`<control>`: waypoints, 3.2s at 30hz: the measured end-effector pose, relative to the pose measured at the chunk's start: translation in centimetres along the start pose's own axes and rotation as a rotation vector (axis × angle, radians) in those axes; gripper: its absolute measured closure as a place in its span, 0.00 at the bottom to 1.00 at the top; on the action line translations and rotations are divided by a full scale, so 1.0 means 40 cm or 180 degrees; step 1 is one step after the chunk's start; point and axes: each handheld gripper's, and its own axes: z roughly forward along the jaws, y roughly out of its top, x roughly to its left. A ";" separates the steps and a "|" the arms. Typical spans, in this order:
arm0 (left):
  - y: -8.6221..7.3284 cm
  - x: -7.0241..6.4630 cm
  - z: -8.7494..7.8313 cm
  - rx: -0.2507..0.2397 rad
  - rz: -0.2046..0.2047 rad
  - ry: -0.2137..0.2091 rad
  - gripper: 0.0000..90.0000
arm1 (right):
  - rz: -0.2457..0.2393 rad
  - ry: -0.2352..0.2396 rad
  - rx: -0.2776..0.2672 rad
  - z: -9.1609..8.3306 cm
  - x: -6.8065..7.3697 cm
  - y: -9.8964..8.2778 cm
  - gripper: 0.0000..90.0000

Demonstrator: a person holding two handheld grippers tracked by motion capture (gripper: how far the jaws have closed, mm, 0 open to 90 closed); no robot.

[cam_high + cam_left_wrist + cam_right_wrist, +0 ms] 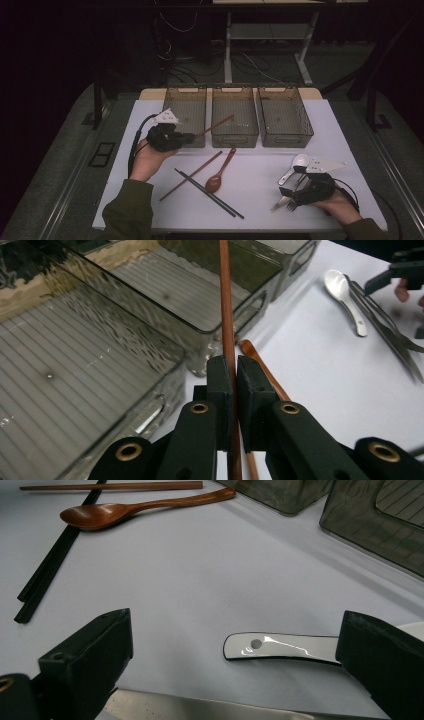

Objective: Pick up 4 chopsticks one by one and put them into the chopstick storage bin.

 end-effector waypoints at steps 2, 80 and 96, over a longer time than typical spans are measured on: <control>0.004 0.009 0.004 -0.0008 -0.0009 0.0026 0.94 | 0.0006 0.0000 0.0000 0.000 0.000 0.000 0.02; 0.000 0.199 0.073 -0.0096 -0.0471 0.0770 0.64 | 0.0009 -0.0002 -0.0024 -0.006 -0.003 -0.001 0.02; -0.015 0.090 0.018 -0.0105 -0.0315 0.0416 0.41 | 0.0079 0.0031 -0.0193 -0.008 0.004 0.004 0.02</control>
